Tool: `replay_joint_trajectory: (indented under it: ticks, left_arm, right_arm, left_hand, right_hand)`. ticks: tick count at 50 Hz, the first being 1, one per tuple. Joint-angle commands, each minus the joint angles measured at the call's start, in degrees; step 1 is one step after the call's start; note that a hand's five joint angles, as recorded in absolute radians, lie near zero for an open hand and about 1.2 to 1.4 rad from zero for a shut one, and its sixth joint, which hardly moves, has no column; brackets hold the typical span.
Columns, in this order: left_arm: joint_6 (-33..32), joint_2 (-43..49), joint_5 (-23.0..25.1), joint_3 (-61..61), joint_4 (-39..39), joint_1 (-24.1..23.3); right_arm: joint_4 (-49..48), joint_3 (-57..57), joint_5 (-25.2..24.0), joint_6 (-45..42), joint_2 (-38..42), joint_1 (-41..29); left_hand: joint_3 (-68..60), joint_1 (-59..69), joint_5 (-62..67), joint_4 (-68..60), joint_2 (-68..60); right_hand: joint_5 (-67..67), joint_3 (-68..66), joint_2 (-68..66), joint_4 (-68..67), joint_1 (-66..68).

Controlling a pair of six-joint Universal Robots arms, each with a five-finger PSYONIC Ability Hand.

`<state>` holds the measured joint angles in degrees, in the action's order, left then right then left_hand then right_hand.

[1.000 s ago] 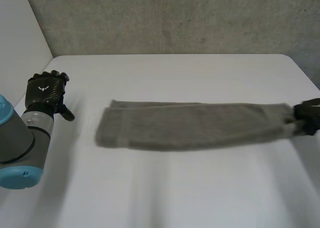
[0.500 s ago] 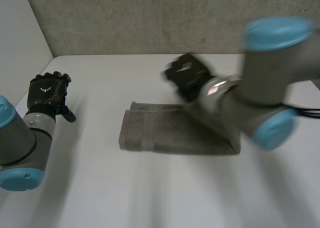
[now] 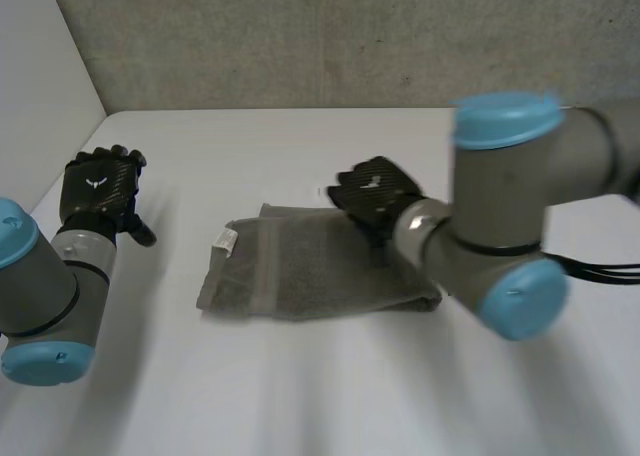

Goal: Fold the towel.

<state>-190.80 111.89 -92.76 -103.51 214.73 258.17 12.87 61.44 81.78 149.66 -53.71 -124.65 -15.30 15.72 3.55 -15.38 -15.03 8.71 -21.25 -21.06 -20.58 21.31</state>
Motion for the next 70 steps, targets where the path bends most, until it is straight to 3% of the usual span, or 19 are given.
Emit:
replay_joint_trajectory:
  ticks: [1, 13, 15, 16, 18, 20, 26, 34, 36, 39, 41, 48, 50, 52, 53, 54, 58, 63, 70]
  left_arm:
    - [0.0, -0.3, 0.0, -0.4, 0.0, -0.3]
    - [-0.1, 0.0, 0.1, -0.9, 0.1, -2.8]
    - [-0.2, 0.0, 0.1, -0.9, 0.1, -3.0]
    - [-0.2, -0.1, 0.1, -0.9, 0.1, -3.0]
    - [-0.2, -0.1, 0.1, -0.9, 0.1, -3.0]
    - [-0.2, -0.2, 0.0, -1.0, 0.1, -3.0]
    - [-0.2, -0.9, 0.0, -0.9, 0.1, -2.9]
    - [-0.2, -4.1, -0.3, 0.0, -0.1, -3.2]
    - [0.3, -7.3, -0.3, 0.2, 0.0, -2.9]
    - [0.3, -8.8, -0.2, 0.2, 0.0, -2.9]
    - [0.6, -11.5, -0.1, 0.3, 0.1, -2.8]
    - [3.9, -14.0, -0.1, 0.2, 0.0, -2.4]
    - [4.8, -14.0, -0.1, 0.2, 0.0, -2.3]
    - [6.0, -13.9, 0.0, 0.2, 0.0, -2.1]
    - [6.0, -13.9, 0.0, 0.2, 0.0, -2.1]
    - [6.1, -13.5, 0.1, 0.3, 0.0, -2.0]
    - [6.2, -12.7, 0.1, 1.5, 0.1, -2.1]
    - [6.7, -8.8, -0.1, 4.6, -0.7, -4.4]
    - [9.4, -4.9, -0.1, 5.6, -2.2, -9.5]
  right_arm:
    - [-9.0, 21.5, -8.6, 4.1, -7.4, 12.6]
    - [-15.2, 30.1, -15.2, 9.6, -5.8, 18.4]
    - [-15.4, 29.6, -16.3, 12.0, -5.5, 18.4]
    - [-15.4, 29.6, -16.3, 12.1, -5.5, 18.4]
    - [-15.5, 29.0, -16.8, 12.8, -6.0, 18.4]
    - [-15.7, 28.7, -16.8, 12.9, -6.2, 18.1]
    - [-15.6, 25.6, -16.7, 13.1, -7.6, 17.3]
    - [-9.9, 7.0, -16.6, 15.8, -3.3, 5.0]
    - [-4.6, -3.3, -16.6, 15.5, 2.7, -0.6]
    - [-2.0, -9.3, -16.4, 15.4, 6.3, -4.1]
    - [2.7, -20.5, -16.1, 15.4, 15.2, -9.9]
    - [13.0, -38.2, -16.0, 15.3, 29.8, -13.7]
    - [14.8, -41.2, -15.8, 15.4, 31.5, -13.9]
    - [16.6, -44.5, -15.5, 15.8, 31.4, -14.0]
    - [16.6, -44.5, -15.5, 15.8, 31.4, -14.0]
    - [16.7, -44.8, -15.0, 16.2, 30.4, -13.6]
    - [17.4, -44.0, -11.8, 16.7, 26.5, -12.5]
    - [17.0, -32.5, -6.4, 20.4, 16.3, -6.9]
    - [11.5, -21.7, -6.5, 21.0, 11.0, -3.5]
  left_hand:
    - [3.1, -3.5, -1.3, 3.1, 2.8]
    - [2.9, -3.3, -1.2, 3.0, 2.6]
    - [2.9, -3.3, -1.2, 3.0, 2.6]
    - [2.9, -3.3, -1.2, 3.0, 2.6]
    - [2.9, -3.3, -1.2, 3.0, 2.6]
    - [2.9, -3.3, -1.2, 3.0, 2.6]
    - [2.9, -3.3, -1.2, 3.0, 2.6]
    - [3.4, -3.8, -1.7, 3.5, 3.1]
    - [3.4, -3.8, -1.7, 3.5, 3.1]
    - [3.6, -4.0, -1.8, 3.6, 3.3]
    - [3.9, -4.3, -2.2, 4.0, 3.6]
    - [4.1, -4.5, -2.3, 4.2, 3.8]
    - [4.1, -4.5, -2.3, 4.2, 3.8]
    - [3.9, -4.3, -2.2, 4.0, 3.6]
    - [3.9, -4.3, -2.2, 4.0, 3.6]
    - [4.1, -4.5, -2.3, 4.2, 3.8]
    - [3.9, -4.3, -2.2, 4.0, 3.6]
    - [3.9, -4.3, -2.2, 4.0, 3.6]
    - [3.6, -4.0, -1.8, 3.6, 3.3]
  right_hand:
    - [2.8, -0.3, -0.5, -0.9, 0.2]
    - [19.5, -16.9, -17.1, -17.6, 16.9]
    - [34.9, -32.3, -32.5, -33.0, 32.3]
    - [34.9, -32.4, -32.6, -33.1, 32.3]
    - [54.8, -52.3, -52.5, -53.0, 52.2]
    - [61.2, -58.7, -58.9, -59.4, 58.6]
    - [61.3, -58.7, -58.9, -59.4, 58.7]
    - [61.3, -58.7, -58.9, -59.4, 58.7]
    - [61.3, -58.7, -58.9, -59.4, 58.7]
    - [61.3, -58.7, -58.9, -59.4, 58.7]
    - [61.3, -58.7, -58.9, -59.4, 58.7]
    - [61.3, -58.7, -58.9, -59.4, 58.7]
    - [58.2, -55.6, -55.8, -56.3, 55.6]
    - [12.5, -9.9, -10.1, -10.6, 9.9]
    - [12.2, -9.7, -9.9, -10.4, 9.6]
    - [-8.7, 11.3, 11.1, 10.6, -11.3]
    - [-8.7, 11.3, 11.1, 10.6, -11.3]
    - [-8.7, 11.3, 11.1, 10.6, -11.3]
    - [-8.7, 11.3, 11.1, 10.6, -11.3]
